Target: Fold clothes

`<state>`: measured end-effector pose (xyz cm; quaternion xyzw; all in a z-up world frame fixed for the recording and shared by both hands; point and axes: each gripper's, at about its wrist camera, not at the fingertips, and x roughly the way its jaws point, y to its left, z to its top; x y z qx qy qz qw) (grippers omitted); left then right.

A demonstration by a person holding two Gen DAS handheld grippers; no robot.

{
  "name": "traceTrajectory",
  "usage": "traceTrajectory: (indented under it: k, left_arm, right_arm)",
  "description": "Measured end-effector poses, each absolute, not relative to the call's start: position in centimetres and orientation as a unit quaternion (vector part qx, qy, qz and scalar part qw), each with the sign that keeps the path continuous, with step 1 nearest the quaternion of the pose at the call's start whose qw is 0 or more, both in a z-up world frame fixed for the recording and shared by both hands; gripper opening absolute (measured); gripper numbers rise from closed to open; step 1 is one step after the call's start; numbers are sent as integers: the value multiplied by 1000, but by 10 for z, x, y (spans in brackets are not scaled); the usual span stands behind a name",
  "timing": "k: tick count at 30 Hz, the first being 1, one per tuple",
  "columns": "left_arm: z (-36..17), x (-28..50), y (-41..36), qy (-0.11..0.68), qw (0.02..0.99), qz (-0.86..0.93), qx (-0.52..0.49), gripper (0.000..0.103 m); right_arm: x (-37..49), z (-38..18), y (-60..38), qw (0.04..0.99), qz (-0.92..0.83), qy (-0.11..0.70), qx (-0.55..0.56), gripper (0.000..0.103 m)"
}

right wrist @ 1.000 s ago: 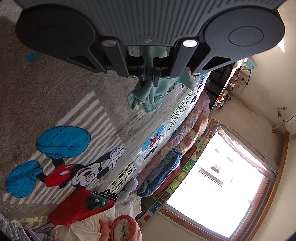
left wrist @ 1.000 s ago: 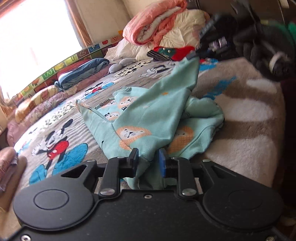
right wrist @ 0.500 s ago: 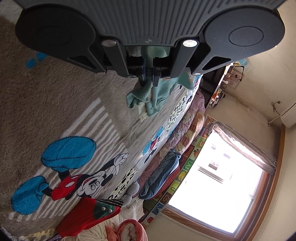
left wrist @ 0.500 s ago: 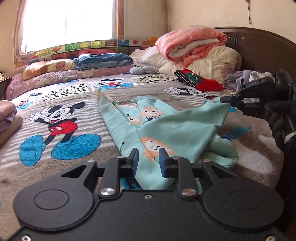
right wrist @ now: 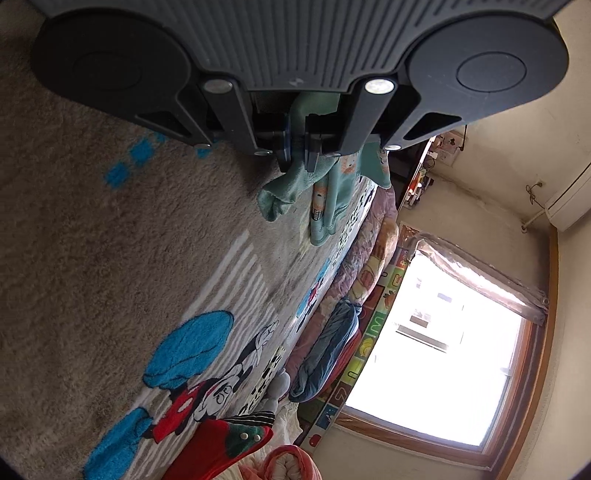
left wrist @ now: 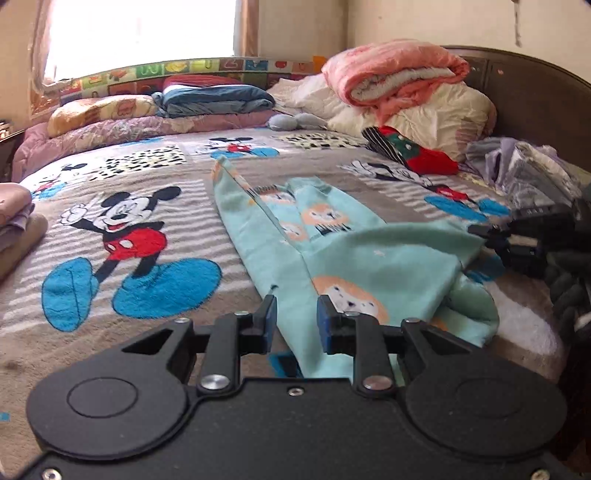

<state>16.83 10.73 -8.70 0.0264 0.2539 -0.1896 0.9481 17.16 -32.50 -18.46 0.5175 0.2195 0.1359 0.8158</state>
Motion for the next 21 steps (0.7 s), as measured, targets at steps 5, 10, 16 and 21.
traceTrajectory:
  k: [5,10,16,21]
  left_arm:
    - [-82,236,109,256,958,-128,-2,22]
    - [-89,314,89,268,955,-115,60,22]
    - [-102,387,72,291,944,-134,79,22]
    - [-118,396,49,321,915,-198,142,18]
  right_arm:
    - [171,-175,-324,814,162,206,518,9]
    - [170,-179,-331,805,163,216,527,9]
    - [170,-188,-326,798,154,248,527,8]
    - [171,-191,-325,794,154,250,532,8]
